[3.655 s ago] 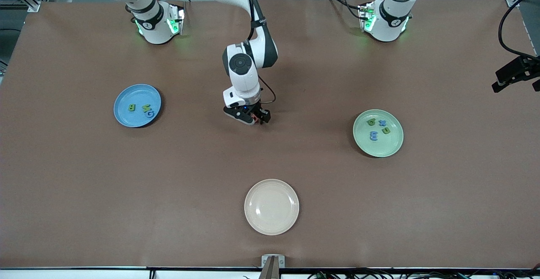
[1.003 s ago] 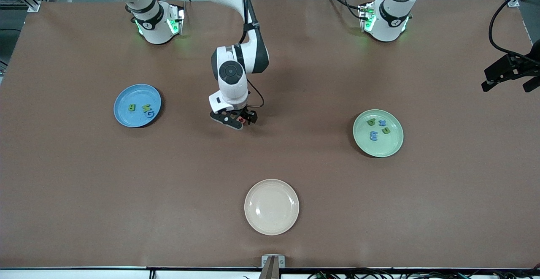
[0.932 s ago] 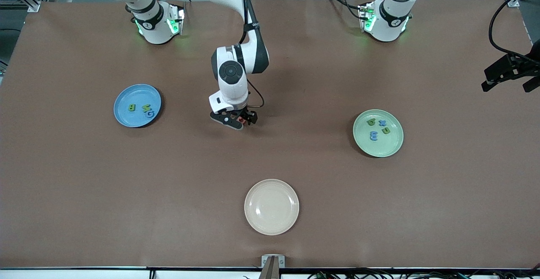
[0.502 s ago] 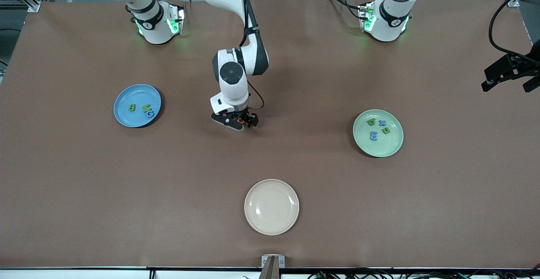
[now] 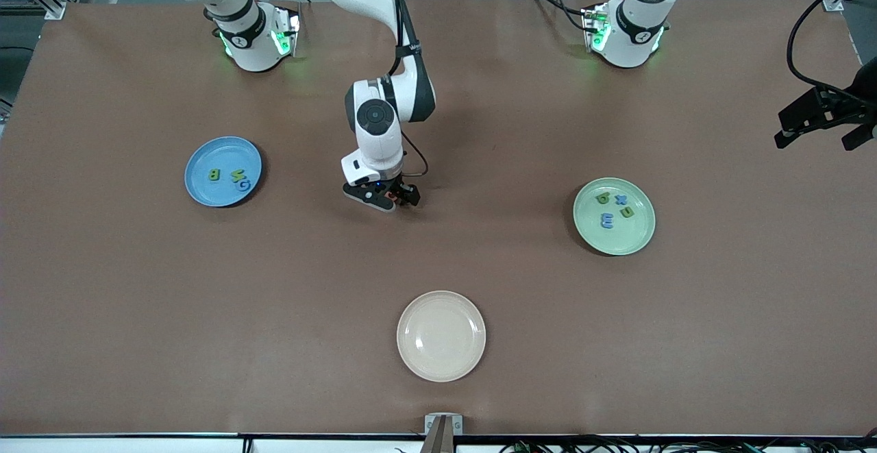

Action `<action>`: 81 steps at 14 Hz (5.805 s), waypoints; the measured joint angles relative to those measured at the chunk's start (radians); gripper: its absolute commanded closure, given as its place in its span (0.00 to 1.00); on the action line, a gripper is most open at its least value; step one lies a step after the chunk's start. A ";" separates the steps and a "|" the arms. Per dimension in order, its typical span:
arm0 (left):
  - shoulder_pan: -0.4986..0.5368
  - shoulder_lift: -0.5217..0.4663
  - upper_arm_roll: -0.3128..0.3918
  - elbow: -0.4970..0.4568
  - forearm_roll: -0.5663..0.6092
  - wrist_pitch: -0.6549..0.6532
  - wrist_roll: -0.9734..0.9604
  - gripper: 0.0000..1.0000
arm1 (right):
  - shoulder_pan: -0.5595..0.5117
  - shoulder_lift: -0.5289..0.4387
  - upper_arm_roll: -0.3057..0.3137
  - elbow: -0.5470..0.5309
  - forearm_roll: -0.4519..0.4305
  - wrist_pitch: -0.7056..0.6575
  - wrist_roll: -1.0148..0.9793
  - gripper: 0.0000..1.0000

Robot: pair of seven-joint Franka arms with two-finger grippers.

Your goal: Sort uppercase to blue plate, lowercase to green plate

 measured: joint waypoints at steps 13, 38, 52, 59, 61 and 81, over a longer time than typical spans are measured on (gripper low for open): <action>0.000 0.000 0.000 0.000 0.000 0.000 0.000 0.00 | -0.012 -0.001 -0.004 -0.002 0.000 -0.033 -0.006 0.99; 0.000 0.000 0.000 0.001 0.000 0.000 0.000 0.00 | -0.047 -0.004 -0.628 -0.075 -0.200 -0.682 -0.911 0.98; 0.000 0.000 -0.001 0.002 0.000 0.000 0.000 0.00 | -0.098 -0.004 -0.758 -0.203 -0.347 -0.669 -1.166 0.97; 0.000 0.000 -0.001 0.002 0.000 0.000 0.000 0.00 | -0.070 -0.003 -0.624 -0.360 -0.211 -0.487 -1.170 0.97; 0.000 0.000 -0.001 0.002 0.000 0.000 0.000 0.00 | -0.069 -0.002 -0.597 -0.387 -0.191 -0.439 -1.170 0.97; 0.000 0.000 -0.001 0.002 0.000 0.000 0.000 0.00 | -0.081 -0.002 -0.568 -0.419 -0.167 -0.396 -1.170 0.00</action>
